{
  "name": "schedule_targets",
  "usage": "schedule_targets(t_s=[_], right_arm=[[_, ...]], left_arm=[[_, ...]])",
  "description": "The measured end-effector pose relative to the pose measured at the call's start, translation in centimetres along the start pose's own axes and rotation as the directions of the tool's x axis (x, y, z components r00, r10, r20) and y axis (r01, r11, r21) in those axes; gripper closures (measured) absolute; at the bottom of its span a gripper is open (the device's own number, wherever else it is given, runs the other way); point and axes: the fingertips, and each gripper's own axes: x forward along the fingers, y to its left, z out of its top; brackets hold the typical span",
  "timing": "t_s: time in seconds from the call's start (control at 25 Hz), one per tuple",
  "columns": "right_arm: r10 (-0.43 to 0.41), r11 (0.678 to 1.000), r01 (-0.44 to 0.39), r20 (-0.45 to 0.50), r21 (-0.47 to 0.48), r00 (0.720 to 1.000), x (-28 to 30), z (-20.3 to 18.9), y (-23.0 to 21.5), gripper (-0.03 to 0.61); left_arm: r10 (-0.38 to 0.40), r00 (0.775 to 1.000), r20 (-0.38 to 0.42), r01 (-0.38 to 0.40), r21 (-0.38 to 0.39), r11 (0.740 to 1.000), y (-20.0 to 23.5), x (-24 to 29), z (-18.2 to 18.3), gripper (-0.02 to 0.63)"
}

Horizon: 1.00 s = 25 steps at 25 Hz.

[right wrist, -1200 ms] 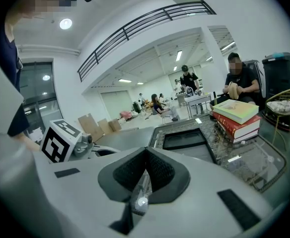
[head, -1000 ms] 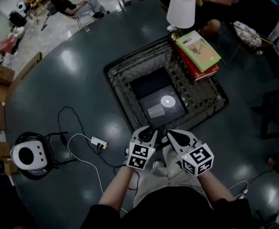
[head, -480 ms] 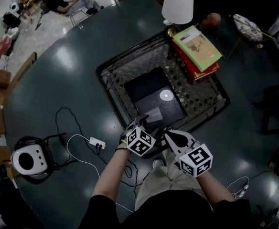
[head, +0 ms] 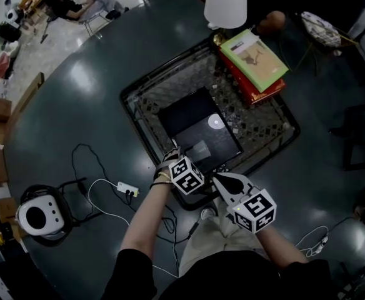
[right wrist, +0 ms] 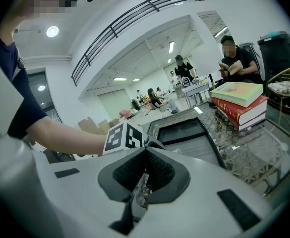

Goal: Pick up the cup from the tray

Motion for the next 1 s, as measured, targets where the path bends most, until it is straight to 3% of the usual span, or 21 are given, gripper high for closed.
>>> schedule_targets(t_s=[0.36,1.0], right_arm=[[-0.018,1.000,0.018,0.003,0.003,1.000,-0.8,-0.3,-0.2,0.566],[-0.019,0.998,0.021,0.036,-0.057,0.999,-4.1,-0.6,3.1,0.566]], left_arm=[[-0.002,1.000,0.018,0.004,-0.076,0.997,0.1,0.2,0.4,0.351],[0.057,0.981,0.188,-0.006,-0.266,0.964,-4.4,-6.6,2.1,0.353]])
